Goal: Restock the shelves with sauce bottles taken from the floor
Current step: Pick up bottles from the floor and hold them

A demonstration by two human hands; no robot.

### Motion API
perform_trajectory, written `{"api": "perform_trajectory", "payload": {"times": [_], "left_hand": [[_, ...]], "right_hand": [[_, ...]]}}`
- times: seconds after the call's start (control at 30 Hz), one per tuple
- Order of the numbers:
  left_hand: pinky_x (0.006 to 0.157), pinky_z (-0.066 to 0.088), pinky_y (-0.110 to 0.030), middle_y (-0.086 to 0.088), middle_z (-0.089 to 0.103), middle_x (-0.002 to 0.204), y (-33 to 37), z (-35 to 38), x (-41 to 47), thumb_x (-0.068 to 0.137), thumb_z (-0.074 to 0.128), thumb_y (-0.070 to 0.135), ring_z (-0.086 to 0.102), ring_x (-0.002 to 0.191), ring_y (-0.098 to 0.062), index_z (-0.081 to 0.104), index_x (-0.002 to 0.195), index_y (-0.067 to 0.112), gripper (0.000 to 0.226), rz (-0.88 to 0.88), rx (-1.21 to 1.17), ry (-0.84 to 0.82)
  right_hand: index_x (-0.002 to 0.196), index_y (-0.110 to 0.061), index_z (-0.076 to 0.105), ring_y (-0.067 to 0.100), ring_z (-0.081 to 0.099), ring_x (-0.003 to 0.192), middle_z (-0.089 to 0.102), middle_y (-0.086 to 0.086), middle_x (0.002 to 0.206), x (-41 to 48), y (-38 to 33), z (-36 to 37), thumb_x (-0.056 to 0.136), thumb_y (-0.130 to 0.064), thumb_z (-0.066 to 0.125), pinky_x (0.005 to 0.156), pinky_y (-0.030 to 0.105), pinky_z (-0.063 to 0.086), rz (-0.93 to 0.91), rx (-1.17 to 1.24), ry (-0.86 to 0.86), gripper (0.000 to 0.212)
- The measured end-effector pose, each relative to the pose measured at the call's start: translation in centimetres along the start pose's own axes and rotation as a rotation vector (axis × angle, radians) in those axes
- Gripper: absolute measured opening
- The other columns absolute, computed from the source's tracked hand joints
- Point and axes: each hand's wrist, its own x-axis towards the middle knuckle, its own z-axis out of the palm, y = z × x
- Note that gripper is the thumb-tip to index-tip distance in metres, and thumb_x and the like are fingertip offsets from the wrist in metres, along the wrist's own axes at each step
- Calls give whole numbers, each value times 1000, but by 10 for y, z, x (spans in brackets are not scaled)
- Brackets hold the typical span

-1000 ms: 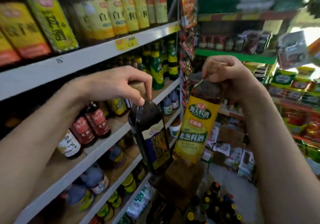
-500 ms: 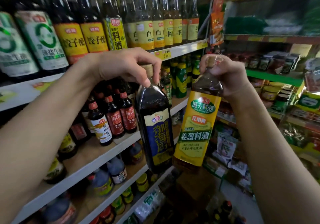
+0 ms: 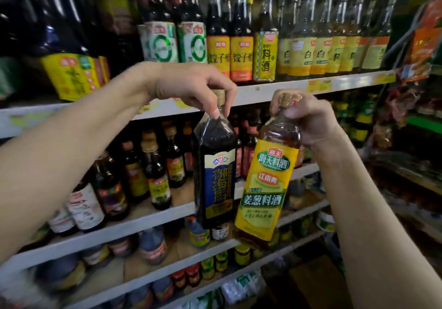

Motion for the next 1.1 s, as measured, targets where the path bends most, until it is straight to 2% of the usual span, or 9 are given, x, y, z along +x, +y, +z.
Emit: {"api": "perform_trajectory", "payload": {"times": [0.13,0.23,0.33,0.47,0.57,0.67,0.9,1.03,1.1], "left_hand": [[57,30,-36,-12,52,71,-22,-7,-50,56,68,40,45,70,-26,67,79,17,32,-126,12,35],[49,31,-24,9,54,64,-34,-9,-87,59,71,31,46,61,-11,67,79,18,24,-216,2,71],[48,31,-16,15,55,64,-43,-7,-113,67,66,18,46,57,-1,65,84,6,21,-289,-12,113],[64,37,-32,10,59,70,-53,-2,-139,67,67,22,53,67,-8,67,83,14,18,-320,-44,139],[65,38,-35,-4,63,78,-61,4,-152,61,68,39,55,70,-13,68,81,21,27,-311,-35,150],[65,40,-34,-14,63,84,-69,11,-153,64,69,29,56,71,-20,67,82,19,20,-309,-25,158],[59,38,-11,19,63,73,-72,17,-141,69,66,22,56,67,2,66,84,16,16,-294,-2,137],[61,42,-33,-6,63,80,-73,21,-125,68,67,28,56,73,-29,67,81,22,14,-268,32,167],[61,42,-34,-1,62,77,-74,25,-116,68,67,30,56,69,-21,66,79,25,12,-257,45,187]], "right_hand": [[60,-12,68,20,44,47,50,5,51,36,27,36,28,-29,78,50,33,17,23,13,-96,38],[60,-11,67,17,38,44,47,7,52,56,44,60,42,-20,60,49,33,14,58,53,-115,21],[59,-11,66,19,32,53,44,9,61,71,59,84,41,-19,60,50,43,4,82,69,-139,20],[58,-13,67,13,32,38,46,4,48,81,71,102,43,-19,60,49,35,-5,100,71,-206,18],[59,-13,67,9,34,37,49,0,47,83,77,108,44,-18,60,46,30,4,112,89,-240,17],[59,-12,67,11,35,39,49,2,49,81,82,110,43,-18,61,47,32,8,136,96,-233,18],[61,-13,69,9,47,45,55,-1,53,71,80,100,47,-18,61,45,17,33,103,121,-223,17],[62,-11,68,9,47,45,54,0,53,61,79,86,46,-17,63,45,16,33,96,83,-127,17],[66,-6,65,6,47,42,54,-1,52,52,78,77,49,-11,64,41,13,35,81,47,-73,18]]}}
